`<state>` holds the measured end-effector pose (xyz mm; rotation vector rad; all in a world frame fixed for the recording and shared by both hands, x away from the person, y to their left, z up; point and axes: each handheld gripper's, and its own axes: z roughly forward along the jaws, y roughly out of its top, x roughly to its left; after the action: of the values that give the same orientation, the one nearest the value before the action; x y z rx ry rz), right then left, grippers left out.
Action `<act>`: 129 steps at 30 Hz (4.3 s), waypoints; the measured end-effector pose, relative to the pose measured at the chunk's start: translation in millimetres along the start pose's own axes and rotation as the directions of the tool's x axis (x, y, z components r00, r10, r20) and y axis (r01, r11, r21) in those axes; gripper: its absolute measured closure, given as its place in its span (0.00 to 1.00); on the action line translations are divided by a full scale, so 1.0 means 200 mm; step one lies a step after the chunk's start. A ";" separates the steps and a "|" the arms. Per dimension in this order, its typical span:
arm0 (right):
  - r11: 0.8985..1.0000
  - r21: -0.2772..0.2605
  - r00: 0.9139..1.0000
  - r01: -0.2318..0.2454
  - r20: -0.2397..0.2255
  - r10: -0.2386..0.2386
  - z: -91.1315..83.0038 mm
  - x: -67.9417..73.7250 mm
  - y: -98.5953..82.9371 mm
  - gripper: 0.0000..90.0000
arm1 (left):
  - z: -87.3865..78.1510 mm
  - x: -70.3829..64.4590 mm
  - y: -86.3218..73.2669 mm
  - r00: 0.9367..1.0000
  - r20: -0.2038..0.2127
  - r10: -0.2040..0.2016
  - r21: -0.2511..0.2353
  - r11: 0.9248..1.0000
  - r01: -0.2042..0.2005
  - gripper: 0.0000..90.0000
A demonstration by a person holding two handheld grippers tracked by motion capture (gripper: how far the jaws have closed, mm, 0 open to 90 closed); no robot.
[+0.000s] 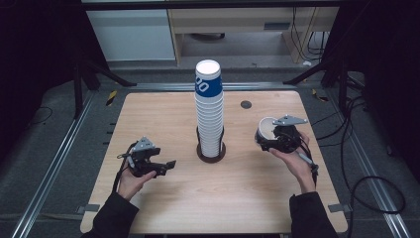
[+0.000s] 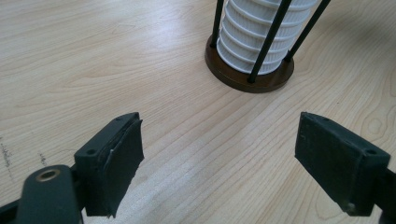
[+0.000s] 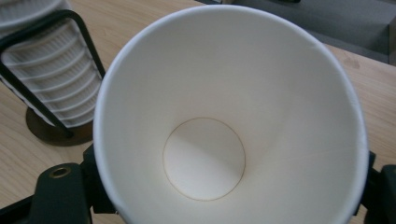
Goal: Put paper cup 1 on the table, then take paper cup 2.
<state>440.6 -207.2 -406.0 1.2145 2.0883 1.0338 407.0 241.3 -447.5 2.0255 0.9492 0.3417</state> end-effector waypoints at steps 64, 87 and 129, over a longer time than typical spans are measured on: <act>0.996 0.073 0.991 -0.059 0.128 0.049 0.16 -0.19 -0.06 0.07 | 0.00 -0.02 0.00 1.000 0.005 0.012 0.019 1.000 -0.012 0.16; 0.979 -0.198 0.999 -0.046 -0.019 0.043 -0.15 -0.06 0.13 0.08 | 0.02 -0.04 0.01 0.999 0.022 0.024 0.029 0.999 -0.024 0.16; 0.885 -0.465 0.952 -0.024 -0.281 -0.122 -0.13 0.47 0.72 0.08 | 0.01 -0.03 0.01 1.000 0.006 0.010 0.035 0.999 -0.011 0.17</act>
<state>447.8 -89.2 -278.3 0.7925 1.9036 1.6675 404.9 235.2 -447.1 2.0626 0.9475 0.3270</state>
